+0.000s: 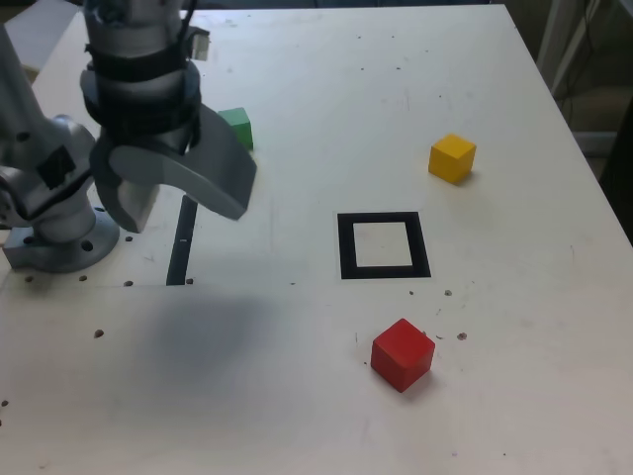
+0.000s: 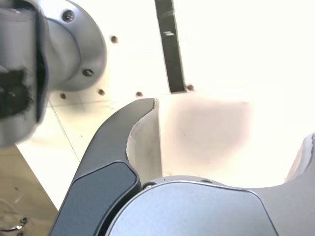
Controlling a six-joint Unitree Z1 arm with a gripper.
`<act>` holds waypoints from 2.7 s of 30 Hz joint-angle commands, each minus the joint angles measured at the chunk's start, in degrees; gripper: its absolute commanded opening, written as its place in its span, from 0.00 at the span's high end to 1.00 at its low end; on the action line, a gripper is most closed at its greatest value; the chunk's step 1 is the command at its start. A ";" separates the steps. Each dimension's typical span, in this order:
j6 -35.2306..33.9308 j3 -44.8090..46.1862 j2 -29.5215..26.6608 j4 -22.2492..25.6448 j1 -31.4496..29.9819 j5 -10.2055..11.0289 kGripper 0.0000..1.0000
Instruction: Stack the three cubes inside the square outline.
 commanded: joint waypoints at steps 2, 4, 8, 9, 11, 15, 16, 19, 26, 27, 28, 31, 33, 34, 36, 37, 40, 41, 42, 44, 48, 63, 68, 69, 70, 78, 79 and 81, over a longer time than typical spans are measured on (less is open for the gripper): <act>-1.04 -2.48 2.00 0.03 -1.34 -0.36 0.01; -2.00 -4.01 2.90 -0.33 -2.45 -0.89 0.01; -3.38 -6.67 4.72 -0.96 -4.46 -1.89 0.01; -3.51 -7.55 5.32 -0.96 -4.95 -1.98 0.01; -3.34 -9.48 6.45 -0.49 -5.69 -1.96 0.01; -1.98 -14.99 9.21 2.19 -7.26 -1.38 0.01; -1.70 -16.34 9.97 2.97 -7.65 -1.24 0.01; -1.32 -19.93 12.56 4.93 -8.74 -0.69 0.01; 1.46 -25.44 17.25 6.06 -9.21 0.30 0.00; 2.35 -26.34 17.77 6.15 -9.30 0.55 0.00; 3.31 -27.16 18.20 6.21 -9.42 0.80 0.00; 6.38 -28.54 18.96 6.36 -9.91 1.31 0.00; 8.95 -28.72 19.43 6.42 -10.27 1.36 0.00; 10.49 -28.75 19.71 6.49 -10.43 1.36 0.00; 13.41 -28.80 20.14 6.69 -10.63 1.40 0.00; 15.41 -28.90 20.36 6.82 -10.71 1.52 0.00; 22.59 -29.49 20.69 7.34 -10.85 3.08 0.00; 24.37 -29.70 20.75 7.44 -10.86 3.83 0.00; 26.48 -29.97 20.85 7.55 -10.87 4.99 0.00; 29.37 -30.39 21.17 7.61 -10.88 6.85 0.00; 32.48 -31.43 22.89 7.59 -10.73 8.36 0.01; 38.35 -38.88 31.14 7.60 -7.33 9.63 0.02; 40.35 -40.88 33.25 7.62 -5.59 9.29 0.04; 40.79 -41.26 33.76 7.62 -5.26 9.23 0.04; 41.21 -41.65 34.28 7.61 -4.96 9.20 0.04; 42.55 -43.72 38.41 7.41 -3.27 9.14 0.07; 42.58 -43.74 38.82 7.37 -3.09 9.12 0.07; 42.63 -43.73 39.58 7.29 -2.84 9.07 0.08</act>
